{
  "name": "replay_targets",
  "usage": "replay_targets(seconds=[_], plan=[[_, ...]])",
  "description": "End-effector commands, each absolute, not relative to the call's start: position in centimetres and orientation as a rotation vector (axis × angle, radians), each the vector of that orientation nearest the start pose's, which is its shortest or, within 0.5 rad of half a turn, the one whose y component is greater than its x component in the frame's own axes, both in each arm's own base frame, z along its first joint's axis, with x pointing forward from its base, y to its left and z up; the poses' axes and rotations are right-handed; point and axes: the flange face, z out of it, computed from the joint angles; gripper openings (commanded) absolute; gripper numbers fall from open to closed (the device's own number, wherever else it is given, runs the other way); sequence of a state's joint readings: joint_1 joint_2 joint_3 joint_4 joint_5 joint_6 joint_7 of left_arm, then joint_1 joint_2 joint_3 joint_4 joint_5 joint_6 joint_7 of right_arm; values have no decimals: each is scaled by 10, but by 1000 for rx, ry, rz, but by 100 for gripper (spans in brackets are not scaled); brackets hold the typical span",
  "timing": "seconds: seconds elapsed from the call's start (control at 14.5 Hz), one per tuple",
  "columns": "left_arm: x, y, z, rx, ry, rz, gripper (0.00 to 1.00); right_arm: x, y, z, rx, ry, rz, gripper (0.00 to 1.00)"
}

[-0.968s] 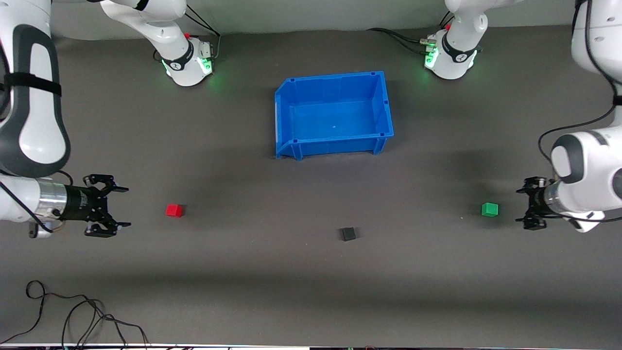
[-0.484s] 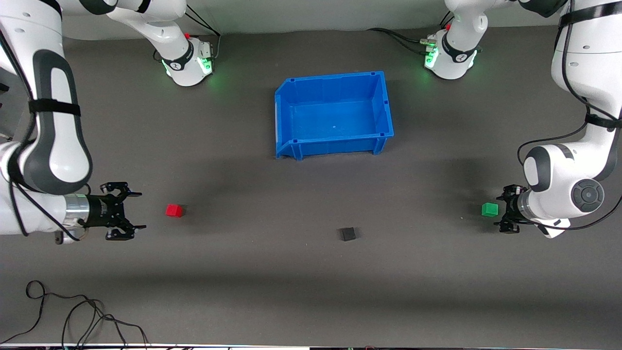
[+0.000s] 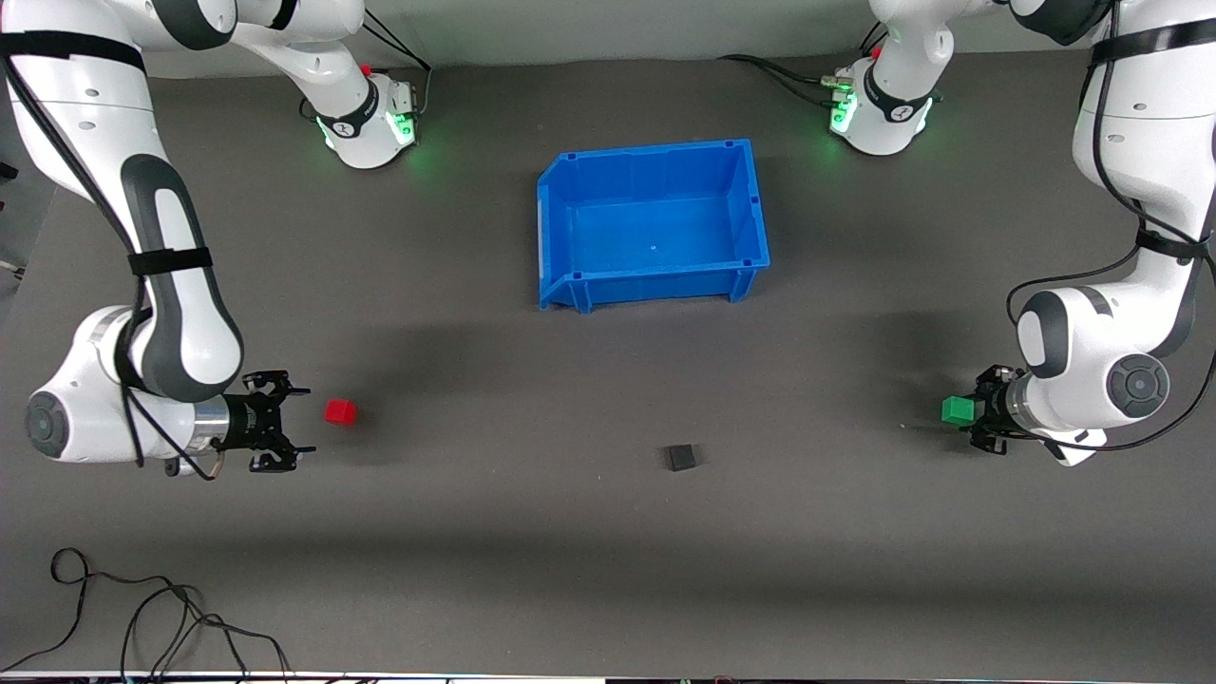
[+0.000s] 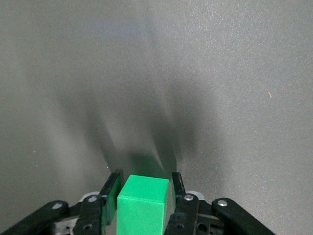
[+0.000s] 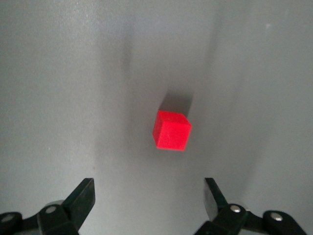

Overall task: Attach green and red cubes to black cube
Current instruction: 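Lower the right gripper onto the red cube while the left gripper grasps the green cube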

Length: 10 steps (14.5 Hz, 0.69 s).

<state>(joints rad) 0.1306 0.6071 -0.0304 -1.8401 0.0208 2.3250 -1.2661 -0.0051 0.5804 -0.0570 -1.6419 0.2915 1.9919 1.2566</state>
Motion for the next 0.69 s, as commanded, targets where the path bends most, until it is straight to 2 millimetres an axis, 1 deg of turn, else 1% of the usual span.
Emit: replay_targets(seconds=[0.0, 0.07, 0.14, 0.21, 0.28, 0.35, 0.41, 0.55, 0.62], plan=[[626, 62, 185, -2400, -1902, 148, 12, 646, -22, 247, -2257, 2017, 434, 99], [626, 65, 187, -2424, -1876, 149, 9, 640, -23, 239, -2244, 2014, 435, 99], [625, 62, 188, -2439, -1852, 157, 9, 634, -23, 231, -2228, 2001, 448, 99], [626, 60, 191, -2442, -1849, 155, 6, 628, -24, 226, -2220, 1982, 457, 99], [627, 60, 196, -2441, -1853, 151, 2, 623, -28, 223, -2214, 1969, 458, 99], [629, 60, 203, -2437, -1863, 143, 0, 620, -35, 219, -2202, 1965, 458, 99], [632, 53, 210, -2444, -1864, 152, 0, 617, -41, 216, -2186, 1962, 463, 99], [641, 48, 225, -2419, -1878, 187, 0, 616, -46, 212, -2164, 1936, 472, 99], [645, 42, 233, -2399, -1890, 195, 0, 613, -56, 208, -2151, 1948, 472, 99]])
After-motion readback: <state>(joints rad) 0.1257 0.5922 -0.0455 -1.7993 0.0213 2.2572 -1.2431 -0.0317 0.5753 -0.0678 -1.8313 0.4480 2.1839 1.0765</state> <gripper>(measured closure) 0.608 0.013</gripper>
